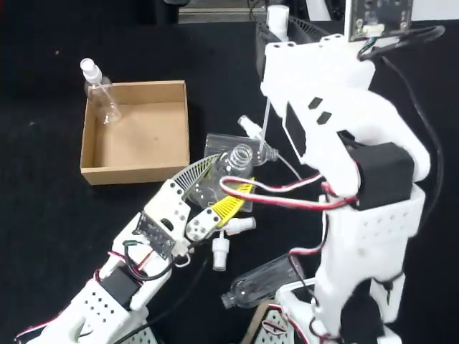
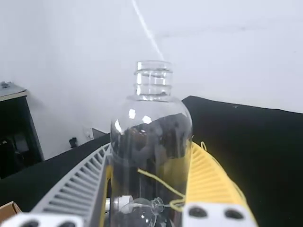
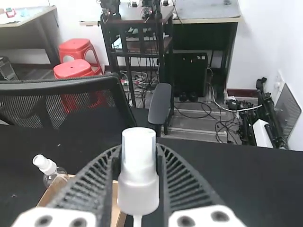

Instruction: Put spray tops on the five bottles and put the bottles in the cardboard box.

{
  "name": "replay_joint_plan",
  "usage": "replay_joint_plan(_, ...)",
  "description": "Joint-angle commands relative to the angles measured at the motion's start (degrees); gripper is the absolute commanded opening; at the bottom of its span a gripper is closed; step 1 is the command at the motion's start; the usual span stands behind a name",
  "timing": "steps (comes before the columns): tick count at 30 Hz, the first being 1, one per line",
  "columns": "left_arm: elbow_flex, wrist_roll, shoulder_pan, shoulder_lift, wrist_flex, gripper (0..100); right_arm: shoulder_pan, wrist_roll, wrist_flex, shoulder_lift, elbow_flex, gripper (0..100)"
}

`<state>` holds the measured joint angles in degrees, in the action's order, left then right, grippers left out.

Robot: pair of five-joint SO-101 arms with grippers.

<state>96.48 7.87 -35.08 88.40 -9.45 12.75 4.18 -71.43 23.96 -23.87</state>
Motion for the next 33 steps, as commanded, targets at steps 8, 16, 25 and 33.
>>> replay_joint_plan(8, 1.36, -0.18, -2.42, 0.7, -1.05, 3, 0.79, 0.62, 9.41, 13.85, 11.91, 1.1)
replay_joint_plan(16, 1.36, -10.46, -1.89, 0.79, 1.58, 3, 5.36, 2.2, 20.31, 21.76, 25.19, 1.1)
replay_joint_plan(25, 1.36, -21.19, 1.19, 0.7, 1.49, 3, 5.54, 2.46, 24.09, 28.09, 29.14, 1.1)
replay_joint_plan(33, 1.36, -21.63, 1.01, 0.7, 1.49, 3, 5.63, 2.46, 27.16, 25.27, 29.49, 1.1)
